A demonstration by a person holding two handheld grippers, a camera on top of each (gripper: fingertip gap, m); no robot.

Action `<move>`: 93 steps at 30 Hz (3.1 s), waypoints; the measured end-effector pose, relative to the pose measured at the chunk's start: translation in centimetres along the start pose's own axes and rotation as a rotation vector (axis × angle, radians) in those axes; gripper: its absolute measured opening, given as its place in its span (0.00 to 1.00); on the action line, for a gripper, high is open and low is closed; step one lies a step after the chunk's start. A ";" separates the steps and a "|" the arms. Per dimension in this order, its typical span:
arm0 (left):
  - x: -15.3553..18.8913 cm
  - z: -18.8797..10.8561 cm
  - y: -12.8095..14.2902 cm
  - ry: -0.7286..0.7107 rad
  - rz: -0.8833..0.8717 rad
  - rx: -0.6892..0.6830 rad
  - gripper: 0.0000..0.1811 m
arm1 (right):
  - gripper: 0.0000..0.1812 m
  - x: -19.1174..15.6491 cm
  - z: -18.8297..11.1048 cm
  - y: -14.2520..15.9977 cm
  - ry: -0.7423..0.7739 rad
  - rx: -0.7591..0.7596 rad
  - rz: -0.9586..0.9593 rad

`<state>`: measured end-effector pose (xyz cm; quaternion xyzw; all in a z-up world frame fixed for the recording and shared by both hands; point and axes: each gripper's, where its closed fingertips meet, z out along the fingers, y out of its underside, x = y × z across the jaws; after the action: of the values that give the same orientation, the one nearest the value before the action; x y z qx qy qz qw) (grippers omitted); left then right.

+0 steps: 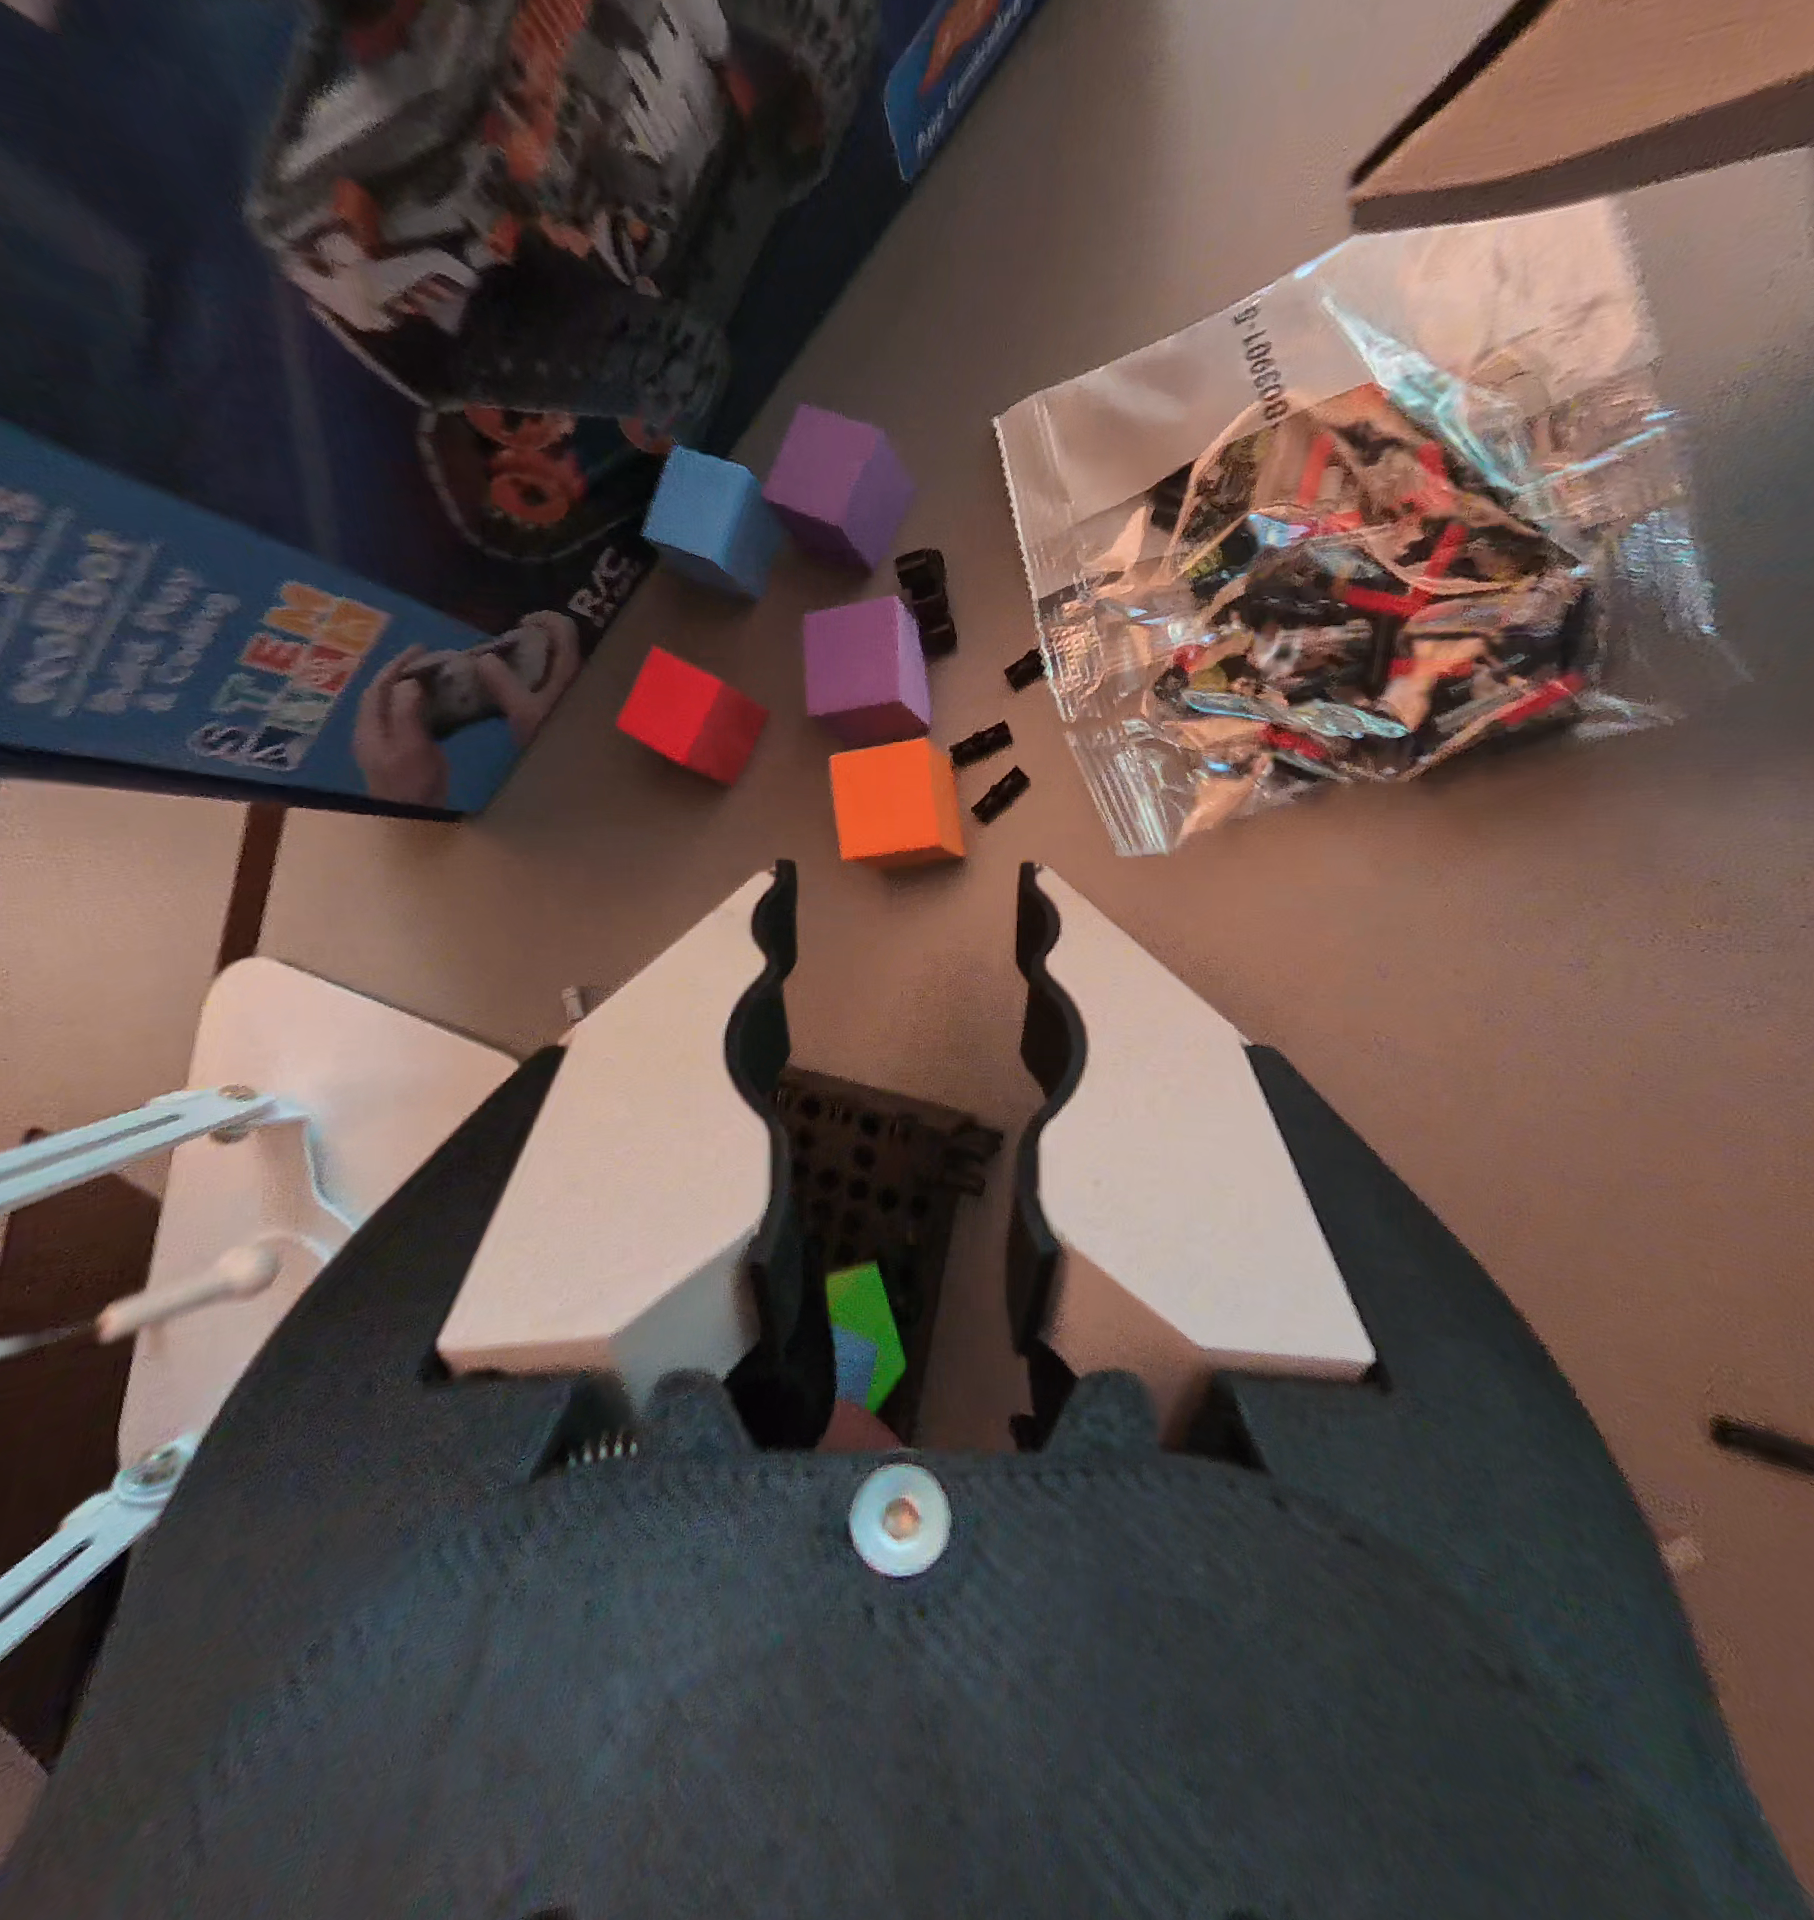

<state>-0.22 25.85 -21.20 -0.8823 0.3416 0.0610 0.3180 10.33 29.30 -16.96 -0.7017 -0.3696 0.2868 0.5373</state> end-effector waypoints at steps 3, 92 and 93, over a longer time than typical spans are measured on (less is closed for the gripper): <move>-0.4 2.5 0.2 -0.003 -0.005 -0.081 0.22 | 0.19 -0.1 0.0 -0.1 -0.003 0.003 0.002; -5.4 -10.5 4.9 -0.123 0.065 -0.178 0.15 | 0.18 -0.2 -0.7 -1.1 -0.026 0.059 0.039; -5.2 -10.4 5.2 -0.110 0.061 -0.188 0.15 | 0.18 -0.2 -0.7 -1.1 -0.026 0.058 0.039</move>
<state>-8.62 19.60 -14.01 -0.8927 0.3432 0.1509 0.2502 10.52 28.95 -15.74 -0.6892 -0.3545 0.3167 0.5468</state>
